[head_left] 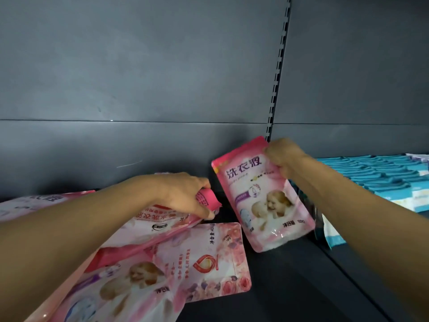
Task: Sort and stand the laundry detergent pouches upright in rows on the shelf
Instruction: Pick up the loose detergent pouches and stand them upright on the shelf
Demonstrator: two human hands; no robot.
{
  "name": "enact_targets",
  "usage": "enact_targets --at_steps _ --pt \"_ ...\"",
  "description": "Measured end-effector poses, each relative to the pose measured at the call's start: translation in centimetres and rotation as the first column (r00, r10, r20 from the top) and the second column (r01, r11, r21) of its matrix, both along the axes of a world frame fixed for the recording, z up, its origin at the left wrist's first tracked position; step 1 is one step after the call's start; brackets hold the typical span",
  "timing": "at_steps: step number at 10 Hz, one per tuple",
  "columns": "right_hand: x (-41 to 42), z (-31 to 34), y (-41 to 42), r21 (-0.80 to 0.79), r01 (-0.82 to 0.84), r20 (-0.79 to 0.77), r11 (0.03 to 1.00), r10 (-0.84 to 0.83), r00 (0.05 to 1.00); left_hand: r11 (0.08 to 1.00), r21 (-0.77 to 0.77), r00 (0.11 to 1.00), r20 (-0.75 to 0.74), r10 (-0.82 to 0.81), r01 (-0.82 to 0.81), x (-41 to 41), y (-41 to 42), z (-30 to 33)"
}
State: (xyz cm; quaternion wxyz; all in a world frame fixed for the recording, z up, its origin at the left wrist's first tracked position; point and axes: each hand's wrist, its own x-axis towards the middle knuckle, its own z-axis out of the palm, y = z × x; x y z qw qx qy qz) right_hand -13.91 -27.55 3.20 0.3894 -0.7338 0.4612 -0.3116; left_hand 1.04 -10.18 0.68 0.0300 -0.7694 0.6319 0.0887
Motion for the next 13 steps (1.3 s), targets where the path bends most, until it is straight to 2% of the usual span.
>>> enact_targets --at_steps 1,2,3,5,6,7,8,9,10,11,12,13 --pt "0.3 2.0 0.5 -0.076 0.074 0.169 0.994 -0.060 0.984 1.000 0.030 1.000 0.010 -0.008 0.008 -0.3 0.0 0.2" --pt "1.8 1.2 -0.1 -0.100 0.134 0.364 0.986 -0.089 0.927 1.000 0.026 1.000 0.023 -0.004 0.003 -0.3 0.2 0.2" --pt "2.6 -0.6 0.1 -0.060 0.159 0.529 0.985 -0.103 0.842 1.000 0.000 1.000 0.027 0.004 -0.003 -0.1 0.4 -0.2" --pt "3.0 -2.5 0.3 -0.081 0.178 0.635 0.981 -0.087 0.767 0.997 -0.059 0.999 0.022 0.042 -0.041 0.2 0.9 -0.7" --pt "2.4 -2.2 0.3 -0.095 0.205 0.621 0.974 -0.103 0.777 0.998 -0.038 0.999 -0.017 0.050 -0.051 -0.2 1.3 -0.2" --pt "1.6 -2.2 0.0 -0.093 0.175 0.556 0.980 -0.094 0.826 0.999 -0.024 0.997 -0.069 0.041 -0.043 -0.3 2.4 0.3" --pt "0.7 -1.9 0.6 -0.170 0.166 0.375 0.971 -0.092 0.923 0.999 0.014 0.990 -0.137 0.033 -0.032 -0.2 4.3 0.6" --pt "-0.3 -1.7 2.7 -0.364 0.164 0.190 0.917 -0.099 0.977 0.998 0.061 0.979 -0.198 0.045 -0.033 0.0 6.5 1.0" --pt "-1.2 -2.0 6.4 -0.552 0.077 0.141 0.830 0.002 0.990 0.997 0.071 0.998 -0.057 0.030 -0.026 0.2 8.5 0.9" --pt "-1.0 -2.7 8.9 -0.590 -0.241 -0.100 0.770 0.226 0.969 0.999 -0.040 0.987 0.162 -0.002 0.008 0.0 9.9 0.2" --pt "0.1 -3.9 10.3 -0.440 -0.527 -0.315 0.727 0.425 0.849 0.971 -0.226 0.960 0.281 -0.011 0.078 -0.2 10.8 -0.2" --pt "1.0 -4.5 10.9 -0.390 -0.567 -0.418 0.725 0.409 0.811 0.940 -0.340 0.942 0.326 0.082 0.036 -0.1 11.2 0.4"
